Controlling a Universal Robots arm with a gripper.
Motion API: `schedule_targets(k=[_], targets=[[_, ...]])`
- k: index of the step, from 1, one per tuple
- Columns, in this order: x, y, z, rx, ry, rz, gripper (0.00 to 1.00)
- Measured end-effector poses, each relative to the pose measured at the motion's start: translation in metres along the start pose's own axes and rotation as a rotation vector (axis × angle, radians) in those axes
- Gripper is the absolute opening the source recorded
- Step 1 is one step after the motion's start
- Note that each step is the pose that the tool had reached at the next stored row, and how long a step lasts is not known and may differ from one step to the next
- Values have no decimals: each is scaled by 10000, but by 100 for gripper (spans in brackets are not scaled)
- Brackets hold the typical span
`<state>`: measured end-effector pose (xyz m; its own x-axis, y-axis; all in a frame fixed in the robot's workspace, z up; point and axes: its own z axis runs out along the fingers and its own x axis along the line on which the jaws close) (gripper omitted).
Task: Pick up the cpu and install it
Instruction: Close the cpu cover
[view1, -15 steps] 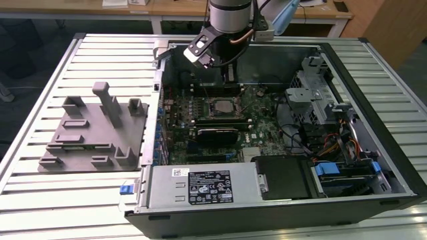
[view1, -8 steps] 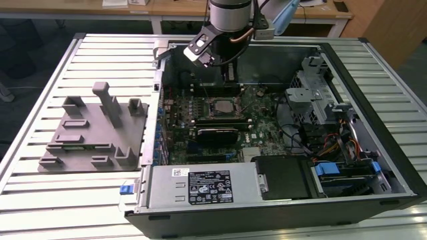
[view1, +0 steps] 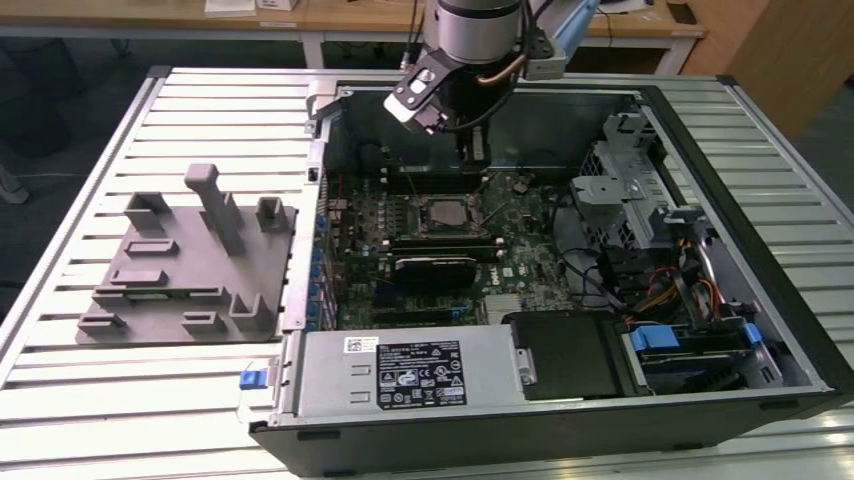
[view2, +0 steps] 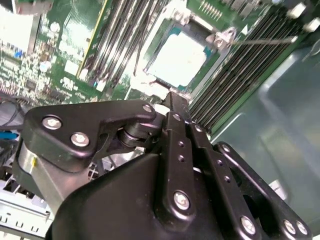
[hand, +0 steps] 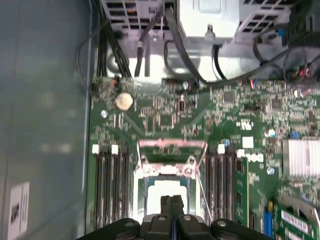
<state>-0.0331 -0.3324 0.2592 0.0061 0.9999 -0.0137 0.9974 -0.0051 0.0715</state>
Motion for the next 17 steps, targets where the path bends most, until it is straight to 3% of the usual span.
schedule_targets(k=[8, 17], targets=[[10, 227, 16, 0, 0, 1, 11], [12, 310, -41, 50, 0, 1, 11]])
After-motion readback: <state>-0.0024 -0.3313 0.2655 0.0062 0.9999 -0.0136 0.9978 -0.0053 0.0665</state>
